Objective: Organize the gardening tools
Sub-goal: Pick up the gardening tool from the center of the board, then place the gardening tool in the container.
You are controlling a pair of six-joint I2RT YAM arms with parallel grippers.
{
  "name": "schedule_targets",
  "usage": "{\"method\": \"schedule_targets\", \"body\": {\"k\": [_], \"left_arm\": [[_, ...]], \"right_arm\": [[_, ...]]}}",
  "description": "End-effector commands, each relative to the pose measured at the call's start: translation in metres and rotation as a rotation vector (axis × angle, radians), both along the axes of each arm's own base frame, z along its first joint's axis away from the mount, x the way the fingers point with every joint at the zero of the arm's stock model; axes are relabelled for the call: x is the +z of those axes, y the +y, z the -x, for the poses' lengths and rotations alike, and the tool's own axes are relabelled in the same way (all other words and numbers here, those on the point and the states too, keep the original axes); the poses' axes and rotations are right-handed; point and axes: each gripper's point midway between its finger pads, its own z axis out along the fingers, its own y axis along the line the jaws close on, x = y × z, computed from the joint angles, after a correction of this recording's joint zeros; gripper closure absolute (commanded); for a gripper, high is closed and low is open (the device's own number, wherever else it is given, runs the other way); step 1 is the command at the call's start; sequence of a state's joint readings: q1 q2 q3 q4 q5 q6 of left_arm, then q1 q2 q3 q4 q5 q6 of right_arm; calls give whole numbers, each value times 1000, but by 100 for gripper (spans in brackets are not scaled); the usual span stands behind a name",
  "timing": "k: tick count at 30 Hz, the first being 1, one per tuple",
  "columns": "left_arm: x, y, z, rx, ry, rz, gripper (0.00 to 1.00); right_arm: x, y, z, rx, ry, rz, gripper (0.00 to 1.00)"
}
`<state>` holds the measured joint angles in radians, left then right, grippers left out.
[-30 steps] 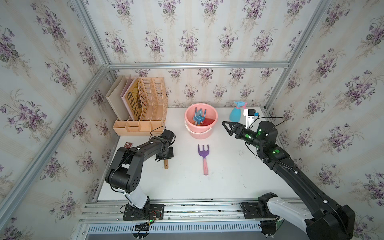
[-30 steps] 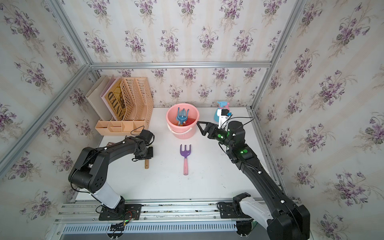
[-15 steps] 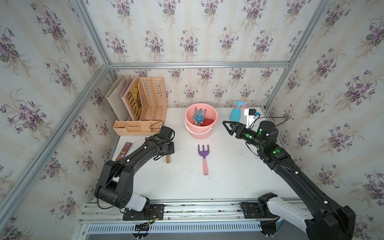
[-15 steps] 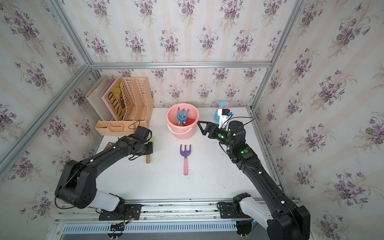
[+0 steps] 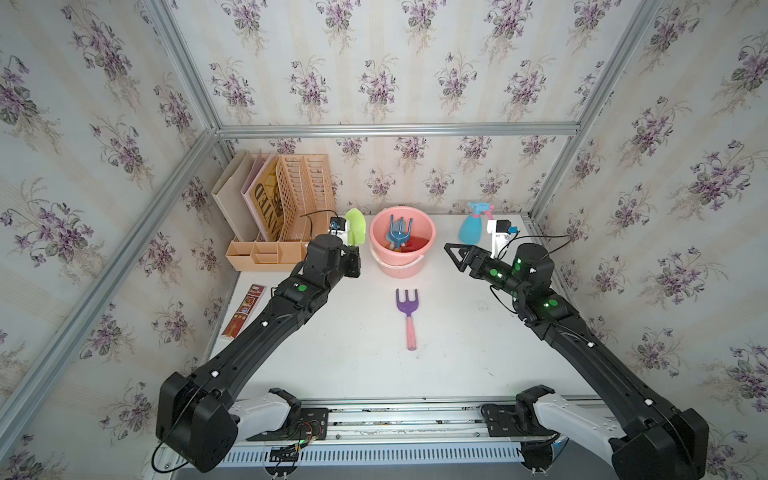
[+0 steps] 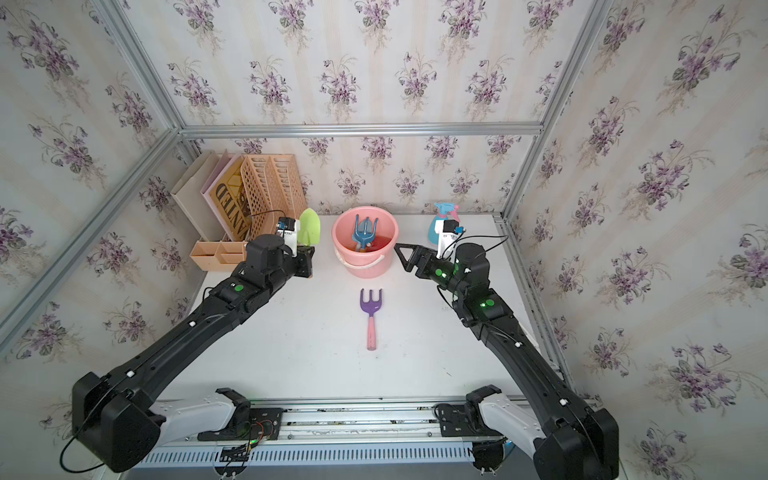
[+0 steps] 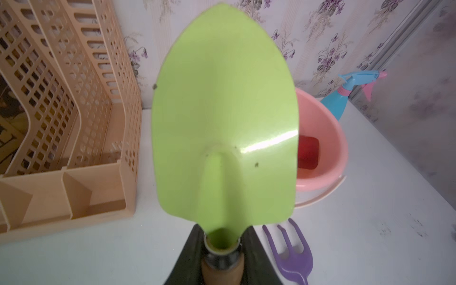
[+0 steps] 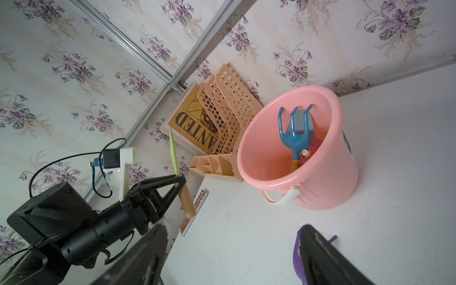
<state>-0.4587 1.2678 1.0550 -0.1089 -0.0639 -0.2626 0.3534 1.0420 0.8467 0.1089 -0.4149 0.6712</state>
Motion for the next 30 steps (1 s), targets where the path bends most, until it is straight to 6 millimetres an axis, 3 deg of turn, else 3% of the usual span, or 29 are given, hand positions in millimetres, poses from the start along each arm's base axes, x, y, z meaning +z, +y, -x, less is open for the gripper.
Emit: {"method": "schedule_targets", "body": {"k": [1,6,11,21,30], "left_arm": [[56,-29,-25,-105,-237,46,100],[88,-66,-62,-197,-350,86,100],[91,-98,-90,-261,-395,126,100],[32,-160,-113,-374,-305,190,100],[-17,-187,-134,-403,-224,143,100]], "right_arm": [[7,-1,-2,-9,-29,-13,13],[6,-2,-3,-17,-27,-12,13],[9,-3,-3,-27,-29,-13,13],[9,-6,-4,-41,-29,-8,13],[8,-5,-4,-41,-26,-12,13]]}}
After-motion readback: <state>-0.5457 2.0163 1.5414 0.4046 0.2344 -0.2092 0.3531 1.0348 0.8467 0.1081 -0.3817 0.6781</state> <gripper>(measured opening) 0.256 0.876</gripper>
